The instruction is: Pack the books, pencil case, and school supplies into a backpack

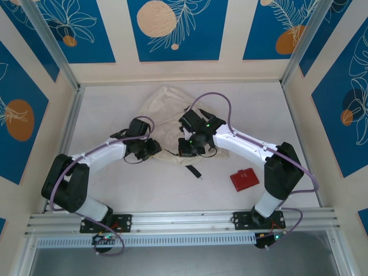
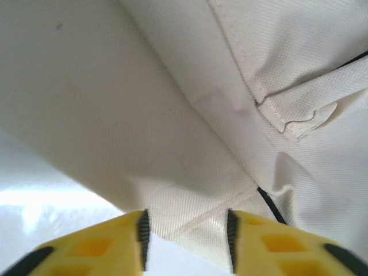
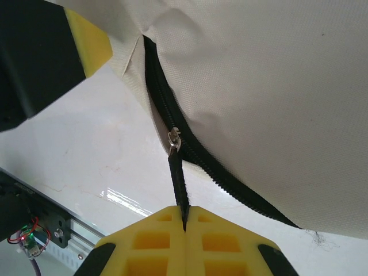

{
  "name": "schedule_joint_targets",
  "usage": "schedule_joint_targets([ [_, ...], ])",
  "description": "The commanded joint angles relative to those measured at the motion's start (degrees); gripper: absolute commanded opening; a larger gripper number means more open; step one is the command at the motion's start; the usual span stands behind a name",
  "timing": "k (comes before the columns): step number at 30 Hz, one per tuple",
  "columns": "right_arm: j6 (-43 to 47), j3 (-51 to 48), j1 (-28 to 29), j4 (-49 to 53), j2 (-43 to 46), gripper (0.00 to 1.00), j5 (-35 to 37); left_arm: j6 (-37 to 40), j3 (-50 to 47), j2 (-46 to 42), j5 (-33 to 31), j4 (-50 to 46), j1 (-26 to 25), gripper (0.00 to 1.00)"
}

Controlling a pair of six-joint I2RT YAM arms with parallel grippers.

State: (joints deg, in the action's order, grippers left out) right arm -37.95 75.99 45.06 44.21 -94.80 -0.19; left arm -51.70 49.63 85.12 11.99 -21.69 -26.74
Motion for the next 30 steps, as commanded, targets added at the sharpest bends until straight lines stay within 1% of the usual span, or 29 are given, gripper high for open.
schedule_joint_targets([
  [1, -1.1, 0.0, 0.6, -0.8, 1.5, 0.0, -1.3, -1.9, -3.7, -3.2, 3.8, 0.0, 0.1, 0.56],
  [3, -1.5, -0.1, 0.5, -1.4, 1.4, 0.0, -2.1, -6.8, -7.4, -4.7, 6.6, 5.8, -0.1, 0.67],
  [6, -2.2, -0.6, 0.5, -2.5, 1.3, 0.0, -3.5, -13.5, -11.8, -6.3, 8.4, 14.3, -0.5, 0.77],
  [9, -2.8, -1.3, 0.4, -3.3, 1.6, 0.0, -4.4, -20.1, -15.4, -6.8, 8.3, 22.3, -1.0, 0.78],
  [11, -3.2, -1.6, 0.3, -3.6, 1.7, 0.0, -4.6, -23.2, -17.4, -6.4, 8.1, 27.0, -1.2, 0.75],
  [12, -3.4, -1.7, 0.3, -3.7, 1.8, 0.0, -4.8, -24.0, -17.8, -6.2, 7.7, 28.3, -1.2, 0.71],
  [18, -3.9, -2.2, 0.1, -4.3, 2.2, 0.0, -5.7, -23.6, -16.7, -5.3, 5.3, 29.3, -1.2, 0.48],
  [19, -4.1, -2.2, 0.1, -4.3, 2.3, 0.0, -5.7, -23.7, -16.6, -5.0, 4.8, 29.2, -1.2, 0.46],
  [22, -4.3, -2.3, 0.0, -4.3, 2.6, 0.0, -5.6, -23.5, -16.6, -4.1, 3.8, 28.3, -1.2, 0.44],
  [25, -4.6, -2.3, 0.1, -4.2, 2.9, 0.0, -5.4, -23.3, -16.5, -3.7, 2.8, 27.0, -1.2, 0.45],
  [30, -5.0, -1.7, -0.1, -4.0, 3.0, 0.0, -5.2, -23.4, -16.6, -3.0, 2.5, 26.3, -1.2, 0.54],
])
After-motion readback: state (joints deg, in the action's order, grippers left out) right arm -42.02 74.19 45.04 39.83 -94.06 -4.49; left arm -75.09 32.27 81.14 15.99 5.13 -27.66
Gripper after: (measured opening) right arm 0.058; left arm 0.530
